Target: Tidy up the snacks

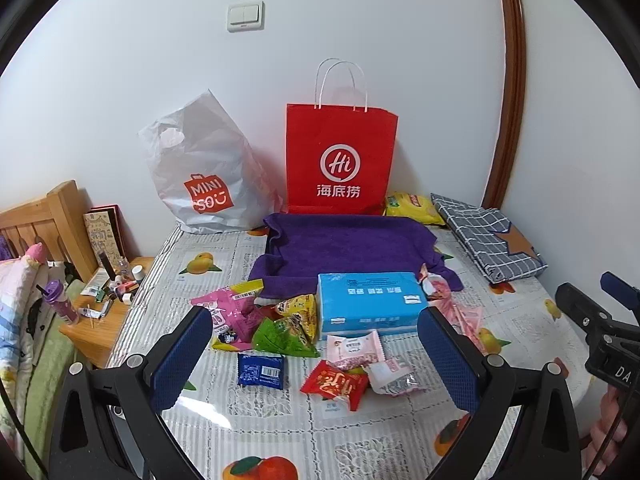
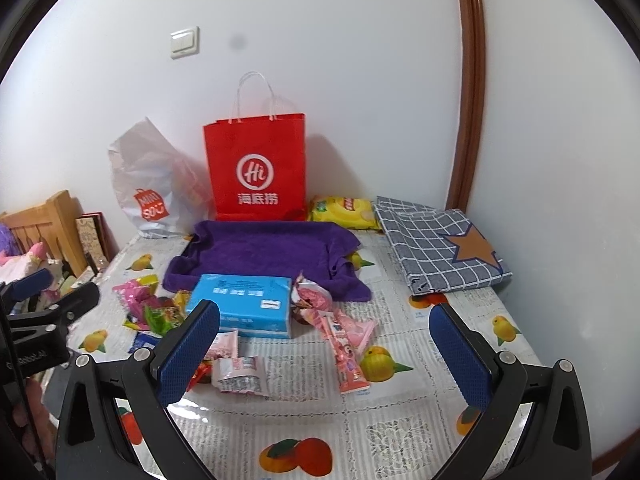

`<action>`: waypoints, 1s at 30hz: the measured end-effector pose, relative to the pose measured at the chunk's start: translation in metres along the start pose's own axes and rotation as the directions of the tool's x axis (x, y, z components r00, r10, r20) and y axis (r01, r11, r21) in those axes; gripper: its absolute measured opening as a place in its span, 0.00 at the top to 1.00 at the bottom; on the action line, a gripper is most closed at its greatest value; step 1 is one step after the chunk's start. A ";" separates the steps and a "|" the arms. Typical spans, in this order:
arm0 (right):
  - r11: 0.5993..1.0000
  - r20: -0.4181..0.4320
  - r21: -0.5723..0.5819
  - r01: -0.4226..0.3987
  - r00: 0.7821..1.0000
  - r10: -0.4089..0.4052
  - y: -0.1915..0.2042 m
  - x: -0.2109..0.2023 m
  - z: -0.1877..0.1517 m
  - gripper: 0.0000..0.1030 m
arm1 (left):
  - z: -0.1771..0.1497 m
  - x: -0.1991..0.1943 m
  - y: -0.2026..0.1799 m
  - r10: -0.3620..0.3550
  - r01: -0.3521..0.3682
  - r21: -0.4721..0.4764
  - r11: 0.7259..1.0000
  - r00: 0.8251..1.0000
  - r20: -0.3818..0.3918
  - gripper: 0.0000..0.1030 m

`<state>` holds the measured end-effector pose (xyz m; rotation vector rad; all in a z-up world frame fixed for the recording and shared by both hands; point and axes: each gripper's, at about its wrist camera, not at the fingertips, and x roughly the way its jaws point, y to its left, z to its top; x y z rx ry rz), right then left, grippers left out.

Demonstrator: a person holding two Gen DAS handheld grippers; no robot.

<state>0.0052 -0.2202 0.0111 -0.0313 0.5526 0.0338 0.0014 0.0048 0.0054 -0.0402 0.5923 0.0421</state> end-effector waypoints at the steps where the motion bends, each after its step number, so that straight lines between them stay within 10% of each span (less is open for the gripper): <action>1: 1.000 -0.004 -0.005 -0.007 1.000 0.007 -0.002 0.005 -0.002 0.00 | 0.000 0.005 0.001 0.002 -0.002 -0.001 1.000 1.000 -0.008 0.00; 14: 0.998 -0.191 0.050 -0.029 0.981 0.038 -0.037 0.112 -0.052 0.02 | -0.022 0.091 0.010 0.049 -0.042 0.046 0.998 0.987 -0.152 0.00; 21: 0.996 -0.298 0.060 -0.066 0.951 0.081 -0.038 0.168 -0.076 0.40 | -0.034 0.122 0.022 0.028 -0.023 0.024 0.999 0.980 -0.195 0.01; 28: 0.995 -0.345 0.054 -0.084 0.933 0.098 -0.032 0.203 -0.089 0.53 | -0.041 0.140 0.044 0.023 -0.027 -0.015 1.000 0.969 -0.244 0.01; 30: 0.995 -0.365 0.056 -0.080 0.926 0.095 -0.031 0.210 -0.090 0.72 | -0.043 0.143 0.049 0.032 -0.038 -0.020 0.999 0.968 -0.249 0.01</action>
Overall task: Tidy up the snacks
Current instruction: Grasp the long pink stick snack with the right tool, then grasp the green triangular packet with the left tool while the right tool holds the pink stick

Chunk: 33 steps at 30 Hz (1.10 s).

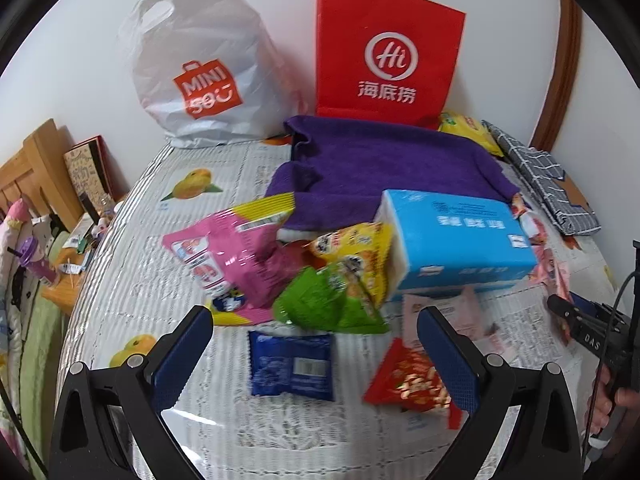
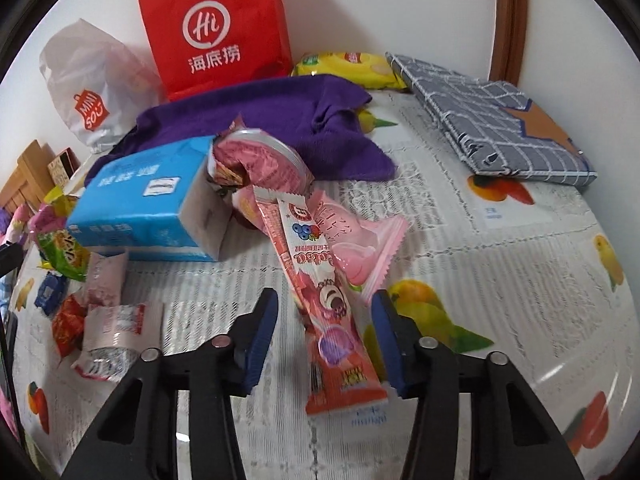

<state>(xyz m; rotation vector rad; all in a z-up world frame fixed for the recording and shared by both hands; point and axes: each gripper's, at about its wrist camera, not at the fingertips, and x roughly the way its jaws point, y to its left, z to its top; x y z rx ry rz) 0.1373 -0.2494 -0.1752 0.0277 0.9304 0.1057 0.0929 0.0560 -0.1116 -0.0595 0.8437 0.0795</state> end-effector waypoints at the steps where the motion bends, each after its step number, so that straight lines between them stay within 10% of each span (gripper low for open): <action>1: 1.000 -0.007 -0.001 0.003 1.000 -0.003 0.000 0.003 0.000 0.74 | -0.001 0.001 0.003 0.002 -0.002 -0.005 1.000 1.000 -0.004 0.01; 23: 0.999 -0.013 -0.035 -0.034 0.999 0.034 0.004 -0.023 -0.027 0.81 | 0.013 0.062 0.003 -0.013 0.009 -0.033 0.999 0.995 -0.098 0.06; 28: 0.999 -0.020 -0.007 -0.035 0.999 0.035 0.003 -0.022 -0.027 0.80 | 0.013 0.072 0.000 -0.018 0.015 -0.020 1.000 0.993 -0.113 0.20; 33: 1.000 -0.006 -0.010 -0.026 1.000 0.026 0.006 -0.026 -0.028 0.81 | 0.013 0.070 -0.001 -0.075 0.074 -0.015 0.997 0.988 -0.133 0.58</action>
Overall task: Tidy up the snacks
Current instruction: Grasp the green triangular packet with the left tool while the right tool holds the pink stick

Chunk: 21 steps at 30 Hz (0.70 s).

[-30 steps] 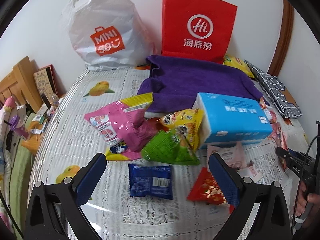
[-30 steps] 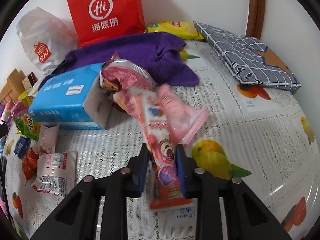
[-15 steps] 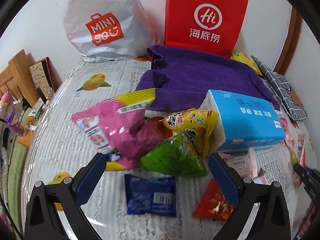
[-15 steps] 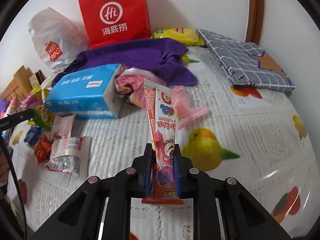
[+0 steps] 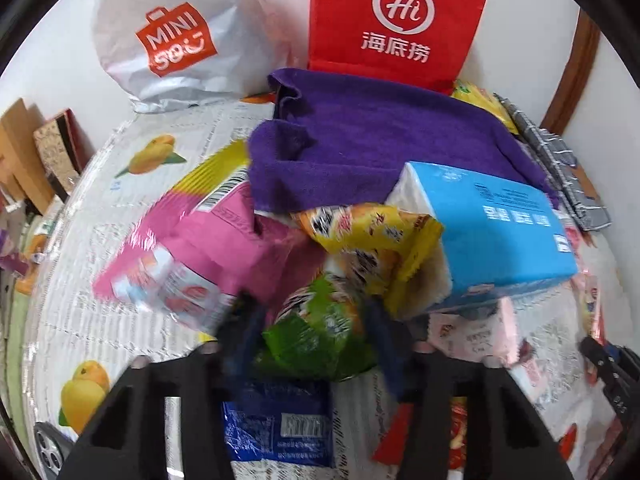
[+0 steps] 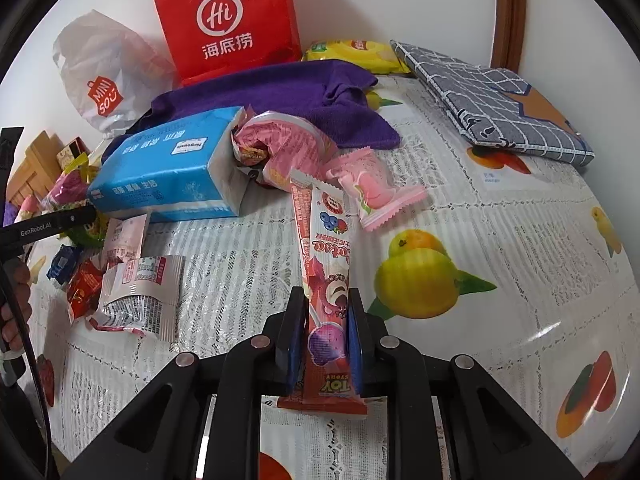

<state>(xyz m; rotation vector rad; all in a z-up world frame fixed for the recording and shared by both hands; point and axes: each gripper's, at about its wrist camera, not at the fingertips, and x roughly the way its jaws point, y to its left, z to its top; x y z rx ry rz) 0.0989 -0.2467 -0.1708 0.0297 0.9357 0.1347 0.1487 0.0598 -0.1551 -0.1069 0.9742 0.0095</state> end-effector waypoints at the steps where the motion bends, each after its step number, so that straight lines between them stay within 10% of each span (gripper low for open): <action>1: 1.000 0.001 -0.002 -0.001 1.000 0.001 0.001 -0.001 0.000 0.81 | -0.001 -0.002 0.001 -0.009 0.009 -0.004 1.000 1.000 0.000 0.59; 21: 0.999 0.095 -0.028 -0.040 0.995 0.043 0.029 -0.045 0.015 0.82 | -0.017 -0.076 -0.004 -0.073 0.073 0.001 0.997 0.993 0.097 0.64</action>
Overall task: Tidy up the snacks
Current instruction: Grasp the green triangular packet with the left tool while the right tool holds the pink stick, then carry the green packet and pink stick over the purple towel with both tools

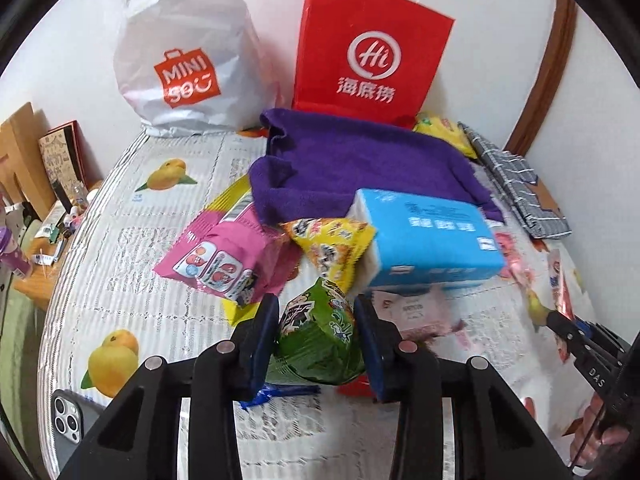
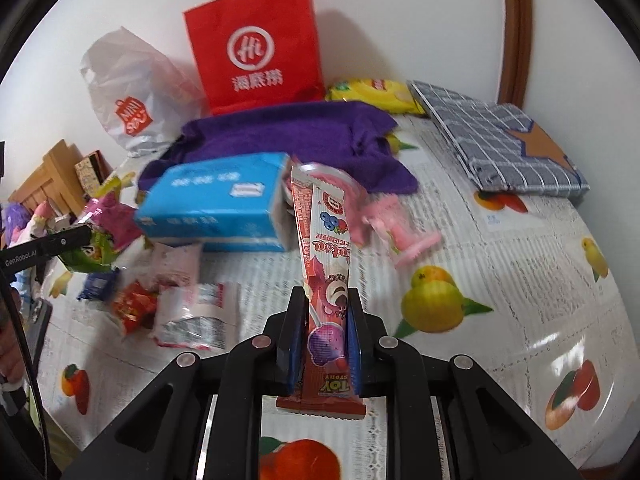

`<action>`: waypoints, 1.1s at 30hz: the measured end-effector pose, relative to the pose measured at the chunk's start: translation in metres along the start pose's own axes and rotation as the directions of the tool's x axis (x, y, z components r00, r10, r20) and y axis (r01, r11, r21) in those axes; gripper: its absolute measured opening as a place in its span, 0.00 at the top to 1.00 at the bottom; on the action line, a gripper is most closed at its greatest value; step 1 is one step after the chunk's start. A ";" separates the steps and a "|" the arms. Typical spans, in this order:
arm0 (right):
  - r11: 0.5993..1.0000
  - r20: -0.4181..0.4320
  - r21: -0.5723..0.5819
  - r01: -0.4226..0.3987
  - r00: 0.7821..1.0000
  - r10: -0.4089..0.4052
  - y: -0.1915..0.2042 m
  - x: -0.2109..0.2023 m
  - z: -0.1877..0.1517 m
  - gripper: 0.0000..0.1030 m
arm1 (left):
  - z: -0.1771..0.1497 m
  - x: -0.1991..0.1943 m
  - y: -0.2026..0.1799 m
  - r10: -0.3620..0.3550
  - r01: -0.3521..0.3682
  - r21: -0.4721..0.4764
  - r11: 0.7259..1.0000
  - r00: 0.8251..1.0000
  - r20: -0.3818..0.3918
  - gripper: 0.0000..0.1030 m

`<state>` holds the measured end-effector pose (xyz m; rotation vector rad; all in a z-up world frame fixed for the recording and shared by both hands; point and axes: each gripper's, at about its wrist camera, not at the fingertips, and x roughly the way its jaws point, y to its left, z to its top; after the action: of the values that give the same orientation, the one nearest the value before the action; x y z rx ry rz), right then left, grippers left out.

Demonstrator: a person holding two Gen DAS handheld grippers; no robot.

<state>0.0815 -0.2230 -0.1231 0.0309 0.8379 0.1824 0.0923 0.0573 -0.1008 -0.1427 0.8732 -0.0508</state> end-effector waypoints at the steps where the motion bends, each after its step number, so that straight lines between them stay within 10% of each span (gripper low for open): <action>1: 1.000 0.004 -0.003 -0.010 1.000 0.010 0.003 -0.002 0.003 0.82 | 0.001 -0.004 -0.003 -0.011 0.011 0.001 1.000 1.000 0.003 0.64; 33: 0.993 0.080 -0.107 -0.054 0.995 0.063 0.036 0.043 0.181 0.82 | 0.138 0.023 -0.055 -0.059 0.053 0.071 0.996 0.996 0.072 0.64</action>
<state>0.2382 -0.1718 -0.0298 -0.0353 0.7441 0.2781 0.2136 0.0147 -0.0224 -0.1036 0.7925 -0.1274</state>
